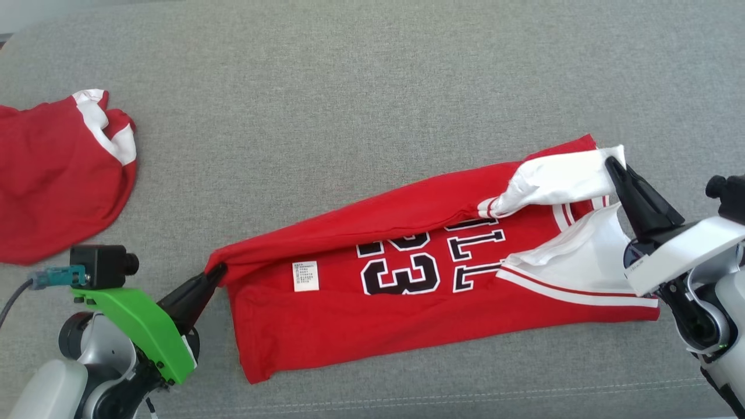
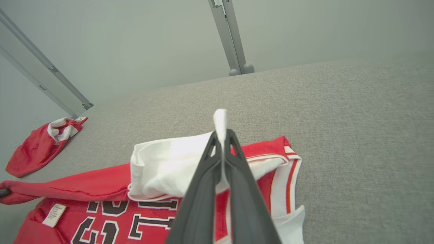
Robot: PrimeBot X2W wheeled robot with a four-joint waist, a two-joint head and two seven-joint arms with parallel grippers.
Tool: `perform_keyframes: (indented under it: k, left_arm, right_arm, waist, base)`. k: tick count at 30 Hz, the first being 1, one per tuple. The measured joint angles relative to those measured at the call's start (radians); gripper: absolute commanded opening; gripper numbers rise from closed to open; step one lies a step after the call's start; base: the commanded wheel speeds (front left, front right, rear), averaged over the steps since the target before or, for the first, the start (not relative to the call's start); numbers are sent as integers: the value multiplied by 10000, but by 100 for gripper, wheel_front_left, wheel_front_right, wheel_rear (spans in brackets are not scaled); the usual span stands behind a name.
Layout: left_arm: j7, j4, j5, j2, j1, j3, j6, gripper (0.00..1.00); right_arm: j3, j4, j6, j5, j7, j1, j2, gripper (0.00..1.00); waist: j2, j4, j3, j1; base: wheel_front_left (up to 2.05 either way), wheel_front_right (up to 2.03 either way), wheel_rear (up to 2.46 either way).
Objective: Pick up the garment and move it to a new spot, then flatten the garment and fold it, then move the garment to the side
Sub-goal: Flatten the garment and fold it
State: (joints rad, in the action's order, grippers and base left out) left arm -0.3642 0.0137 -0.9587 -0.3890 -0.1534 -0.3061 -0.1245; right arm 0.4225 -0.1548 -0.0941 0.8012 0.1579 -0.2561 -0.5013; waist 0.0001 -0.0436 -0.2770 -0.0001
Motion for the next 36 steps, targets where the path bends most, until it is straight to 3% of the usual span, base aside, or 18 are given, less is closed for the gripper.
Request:
perform_keyframes:
  k: [10,36]
  left_arm:
    - [311,-360,50,-6,649,-268,0,0]
    - [589,-399,205,-345,1194,-98,0,0]
  right_arm:
    - [-366,639,332,84,186,891,-405,0]
    - [-38,2291,562,305,-10,2516,-663,0]
  waist:
    - [0,93,168,0]
    - [0,515,198,0]
  base:
    - [0,0,0]
    - [0,0,0]
